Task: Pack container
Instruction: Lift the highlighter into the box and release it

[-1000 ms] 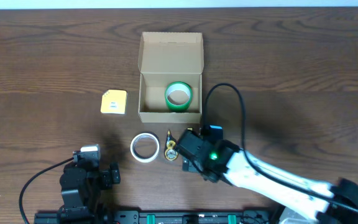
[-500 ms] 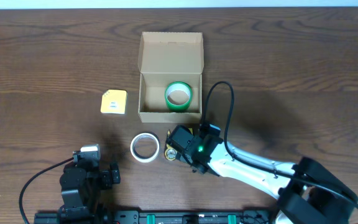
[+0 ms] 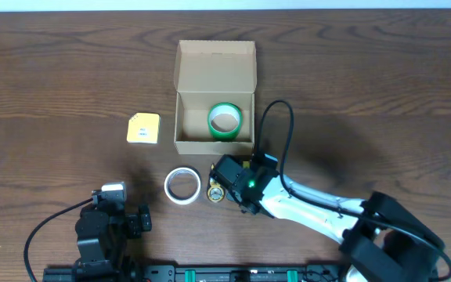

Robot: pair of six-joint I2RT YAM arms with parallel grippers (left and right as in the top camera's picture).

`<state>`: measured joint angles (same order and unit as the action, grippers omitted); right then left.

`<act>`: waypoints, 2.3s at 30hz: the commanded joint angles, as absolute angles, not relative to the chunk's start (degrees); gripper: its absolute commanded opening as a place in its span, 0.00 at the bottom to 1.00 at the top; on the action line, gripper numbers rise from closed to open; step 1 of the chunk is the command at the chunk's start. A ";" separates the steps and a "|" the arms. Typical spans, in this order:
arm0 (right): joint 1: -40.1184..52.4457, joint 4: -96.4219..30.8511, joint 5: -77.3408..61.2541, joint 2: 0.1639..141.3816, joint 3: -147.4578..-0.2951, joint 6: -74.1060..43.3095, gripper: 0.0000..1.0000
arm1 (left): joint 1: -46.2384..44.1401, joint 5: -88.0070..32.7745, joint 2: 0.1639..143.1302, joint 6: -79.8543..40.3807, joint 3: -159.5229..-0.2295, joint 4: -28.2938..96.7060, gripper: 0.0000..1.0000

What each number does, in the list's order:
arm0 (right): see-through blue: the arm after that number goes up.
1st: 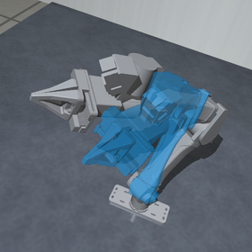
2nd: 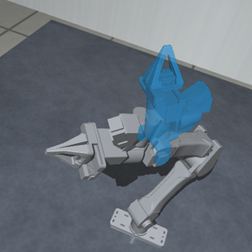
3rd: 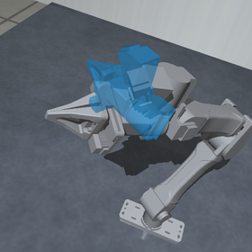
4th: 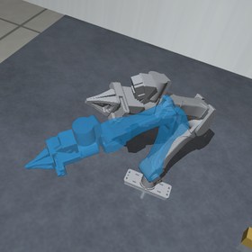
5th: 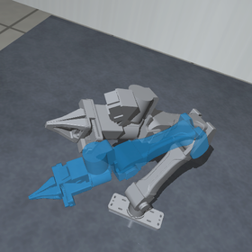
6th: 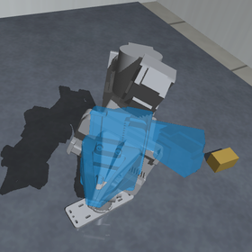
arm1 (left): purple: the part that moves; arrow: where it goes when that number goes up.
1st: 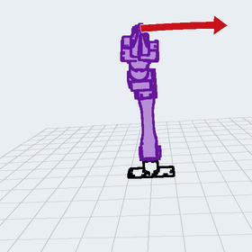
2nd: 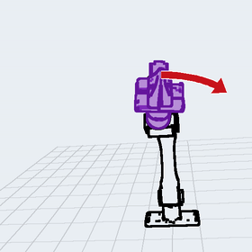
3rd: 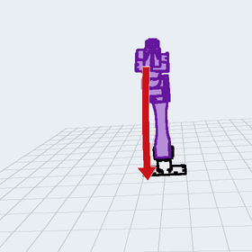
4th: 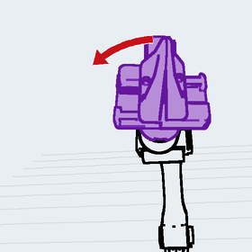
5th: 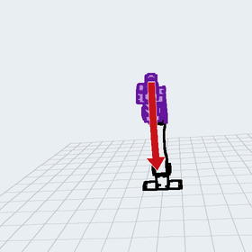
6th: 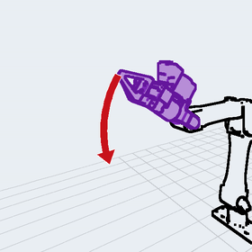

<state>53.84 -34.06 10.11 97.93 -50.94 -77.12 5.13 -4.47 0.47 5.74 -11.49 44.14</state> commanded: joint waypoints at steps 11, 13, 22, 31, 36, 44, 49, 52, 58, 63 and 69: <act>53.43 -40.47 10.13 100.49 -55.05 -70.94 0.11 | 4.91 -4.05 0.21 4.67 -10.96 45.89 0.95; 53.47 -43.55 10.11 100.49 -57.01 -69.54 0.05 | 4.91 -4.05 0.21 4.67 -10.96 45.89 0.95; 54.85 -61.52 13.41 95.90 -68.51 -64.40 0.01 | 4.91 -4.05 0.21 4.67 -10.96 45.89 0.95; 56.60 -64.88 21.93 89.25 -77.01 -55.29 0.01 | 4.91 -4.05 0.21 4.67 -10.96 45.89 0.95; 54.33 -53.52 23.77 89.38 -79.96 -34.72 0.03 | 4.91 -4.05 0.21 4.67 -10.96 45.89 0.95; 45.54 -41.30 21.56 98.32 -79.99 -15.35 0.06 | 4.91 -4.05 0.21 4.67 -10.96 45.89 0.95; 45.01 -39.59 21.56 104.75 -79.99 -13.23 0.05 | 4.91 -4.05 0.21 4.67 -10.96 45.89 0.95; 45.01 -39.55 21.56 106.32 -79.96 -13.17 0.05 | 4.91 -4.05 0.21 4.67 -10.96 45.89 0.95; 44.86 -39.42 21.58 107.66 -79.96 -12.88 0.07 | 4.91 -4.05 0.21 4.67 -10.96 45.89 0.96; 44.86 -39.35 21.61 107.90 -79.96 -12.75 0.12 | 4.91 -4.05 0.21 4.67 -10.96 45.89 0.95; 44.86 -39.31 21.63 107.90 -79.96 -12.75 0.36 | 4.91 -4.05 0.21 4.67 -10.96 45.89 0.95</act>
